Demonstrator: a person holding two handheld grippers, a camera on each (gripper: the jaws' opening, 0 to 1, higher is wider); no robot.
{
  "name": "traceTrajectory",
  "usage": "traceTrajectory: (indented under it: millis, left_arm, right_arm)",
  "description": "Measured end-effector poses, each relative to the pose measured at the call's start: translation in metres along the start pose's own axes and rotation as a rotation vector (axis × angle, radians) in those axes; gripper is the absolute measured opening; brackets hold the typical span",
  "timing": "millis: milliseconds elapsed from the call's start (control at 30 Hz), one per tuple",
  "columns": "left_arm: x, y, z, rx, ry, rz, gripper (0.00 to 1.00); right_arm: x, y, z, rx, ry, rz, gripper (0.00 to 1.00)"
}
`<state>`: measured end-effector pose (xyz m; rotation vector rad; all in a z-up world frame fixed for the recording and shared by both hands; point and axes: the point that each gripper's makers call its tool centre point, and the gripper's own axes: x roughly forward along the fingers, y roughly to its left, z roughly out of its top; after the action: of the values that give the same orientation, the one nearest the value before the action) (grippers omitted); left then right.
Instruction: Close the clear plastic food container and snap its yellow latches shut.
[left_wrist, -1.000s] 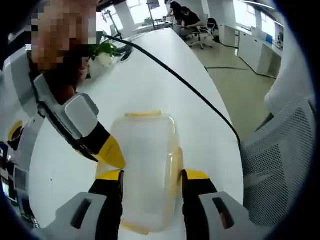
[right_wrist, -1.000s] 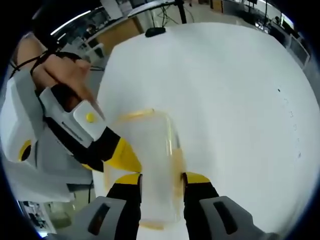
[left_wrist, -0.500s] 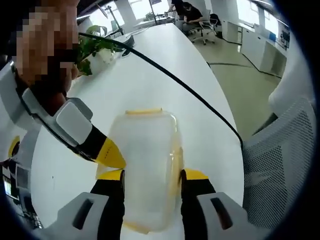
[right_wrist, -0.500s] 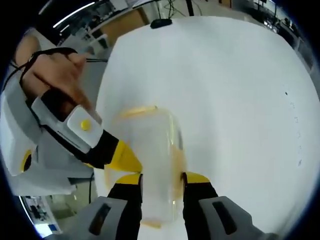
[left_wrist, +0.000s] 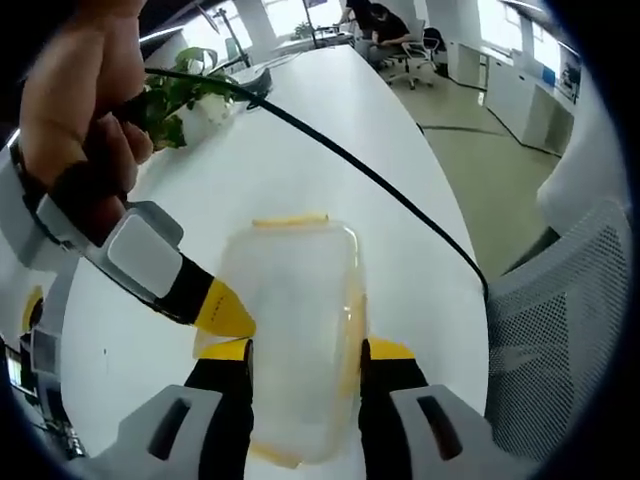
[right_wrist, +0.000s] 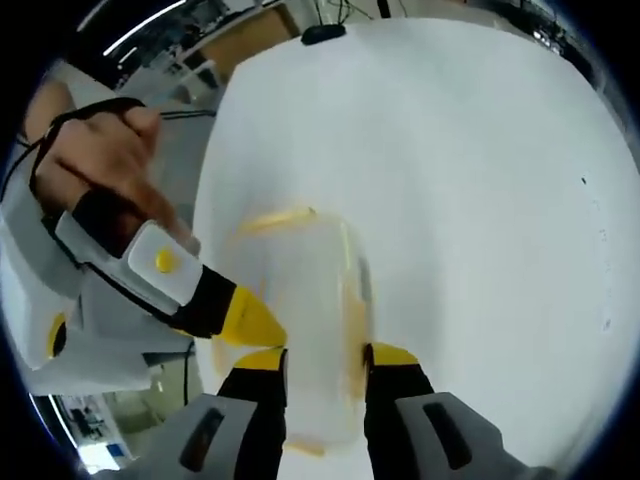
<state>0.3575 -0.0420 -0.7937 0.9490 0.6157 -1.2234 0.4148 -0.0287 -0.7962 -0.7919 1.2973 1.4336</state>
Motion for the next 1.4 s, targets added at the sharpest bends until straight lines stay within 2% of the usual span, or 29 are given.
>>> traceTrajectory:
  millis: [533,1400]
  left_arm:
    - [0.0003,0.0000,0.0011,0.001,-0.008,0.004,0.41]
    - [-0.0014,0.0003,0.0015,0.017,-0.012,0.016,0.43]
  right_arm:
    - [0.0013,-0.0001,-0.0063,-0.011,-0.004,0.009,0.29]
    - [-0.0023,-0.0008,-0.0037,0.002,-0.037,-0.065,0.29]
